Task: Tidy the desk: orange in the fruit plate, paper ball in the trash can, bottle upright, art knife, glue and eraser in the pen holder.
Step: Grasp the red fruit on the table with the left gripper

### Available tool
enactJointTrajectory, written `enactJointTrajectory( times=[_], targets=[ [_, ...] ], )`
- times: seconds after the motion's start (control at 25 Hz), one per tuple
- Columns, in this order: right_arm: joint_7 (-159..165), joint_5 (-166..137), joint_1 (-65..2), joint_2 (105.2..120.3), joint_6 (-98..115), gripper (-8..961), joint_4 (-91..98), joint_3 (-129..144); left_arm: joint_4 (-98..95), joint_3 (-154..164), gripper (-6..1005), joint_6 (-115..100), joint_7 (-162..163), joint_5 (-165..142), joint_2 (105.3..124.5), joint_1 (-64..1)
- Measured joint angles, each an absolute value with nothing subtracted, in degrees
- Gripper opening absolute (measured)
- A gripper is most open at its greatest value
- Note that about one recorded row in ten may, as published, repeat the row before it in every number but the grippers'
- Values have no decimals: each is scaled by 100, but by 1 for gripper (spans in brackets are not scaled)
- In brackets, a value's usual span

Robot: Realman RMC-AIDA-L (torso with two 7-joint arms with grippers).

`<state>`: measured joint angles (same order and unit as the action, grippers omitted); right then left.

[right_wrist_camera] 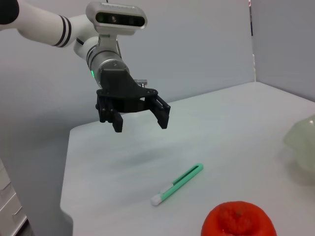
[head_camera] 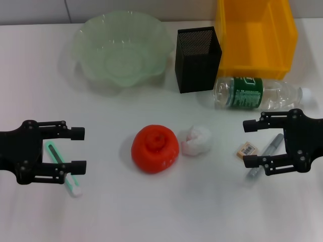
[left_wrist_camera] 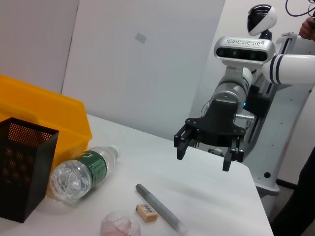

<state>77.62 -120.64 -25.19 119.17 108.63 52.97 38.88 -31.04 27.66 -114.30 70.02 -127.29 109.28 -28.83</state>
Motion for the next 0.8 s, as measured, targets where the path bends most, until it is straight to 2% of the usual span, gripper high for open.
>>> enactJointTrajectory(
  times=[0.8],
  targets=[
    [7736, -12066, -2484, 11916, 10856, 772, 5215, 3671, -3262, 2727, 754, -11391, 7018, -12694, 10978, -2838]
  ],
)
